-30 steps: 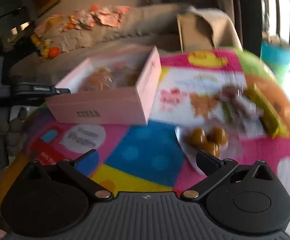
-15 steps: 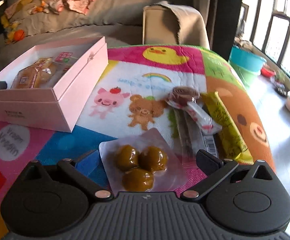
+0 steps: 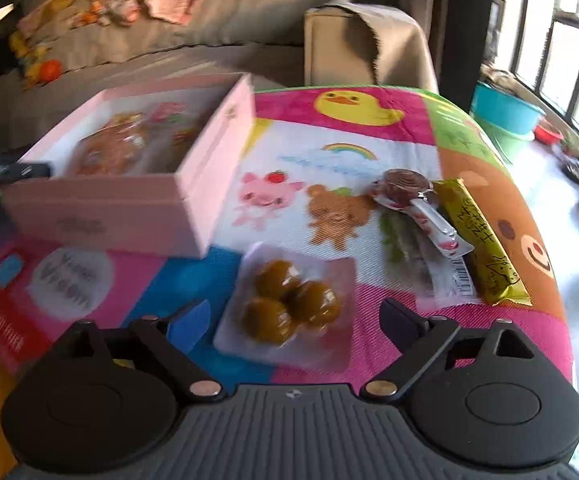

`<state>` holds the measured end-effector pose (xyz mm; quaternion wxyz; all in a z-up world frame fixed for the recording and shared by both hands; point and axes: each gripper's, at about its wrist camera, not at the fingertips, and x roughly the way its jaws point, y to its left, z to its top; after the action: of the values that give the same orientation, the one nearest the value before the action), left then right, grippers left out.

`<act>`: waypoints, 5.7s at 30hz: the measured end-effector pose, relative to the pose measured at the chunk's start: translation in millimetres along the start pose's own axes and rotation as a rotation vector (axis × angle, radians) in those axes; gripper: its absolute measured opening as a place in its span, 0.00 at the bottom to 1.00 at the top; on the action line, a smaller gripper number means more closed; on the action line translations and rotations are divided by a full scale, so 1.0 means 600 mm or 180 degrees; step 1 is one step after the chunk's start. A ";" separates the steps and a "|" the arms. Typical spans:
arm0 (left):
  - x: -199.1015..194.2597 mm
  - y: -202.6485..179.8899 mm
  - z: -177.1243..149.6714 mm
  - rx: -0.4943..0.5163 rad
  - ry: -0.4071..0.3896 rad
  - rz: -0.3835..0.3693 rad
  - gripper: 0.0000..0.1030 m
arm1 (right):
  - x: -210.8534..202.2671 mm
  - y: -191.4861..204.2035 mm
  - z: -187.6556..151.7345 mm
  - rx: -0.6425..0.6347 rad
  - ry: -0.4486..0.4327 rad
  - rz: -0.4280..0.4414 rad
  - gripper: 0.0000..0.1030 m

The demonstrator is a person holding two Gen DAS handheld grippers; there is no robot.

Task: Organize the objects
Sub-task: 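Move the right tool to the tray of brown balls and grasp it, then carry the brown-ball tray into the pink box with the right tool, then move the right tool to the brown swirl lollipop and grasp its stick, then lift the lollipop with the right tool toward the pink box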

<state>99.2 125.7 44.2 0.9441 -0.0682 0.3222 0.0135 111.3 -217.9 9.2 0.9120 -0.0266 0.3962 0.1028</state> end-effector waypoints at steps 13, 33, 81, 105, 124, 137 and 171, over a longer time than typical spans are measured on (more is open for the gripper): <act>-0.004 -0.009 -0.002 0.0026 -0.0033 0.0010 0.14 | -0.016 0.039 -0.004 -0.0319 0.0104 0.0021 0.71; -0.004 -0.010 -0.002 0.0000 -0.0037 -0.0021 0.14 | -0.233 0.066 0.126 -0.0329 -0.0955 0.0113 0.71; -0.001 -0.013 -0.006 0.0028 -0.0103 -0.0059 0.15 | -0.035 -0.069 0.045 0.0487 -0.0224 -0.0545 0.87; 0.000 -0.017 -0.008 -0.0015 -0.0097 -0.0011 0.14 | 0.069 -0.086 0.107 -0.0045 -0.0277 -0.0536 0.68; -0.002 -0.012 -0.011 -0.0029 -0.0095 -0.0057 0.15 | 0.035 -0.070 0.074 0.0438 0.0050 0.0012 0.51; -0.002 -0.012 -0.010 -0.0032 -0.0096 -0.0065 0.15 | -0.024 -0.056 0.034 0.0325 -0.0073 -0.0010 0.61; 0.000 -0.014 -0.008 -0.0038 -0.0100 -0.0090 0.16 | -0.062 -0.022 -0.035 -0.0408 0.0091 -0.0019 0.69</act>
<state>96.6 116.6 41.4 0.9487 -0.0782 0.3063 0.0032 74.2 -239.5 21.8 0.9030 -0.0877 0.4017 0.1250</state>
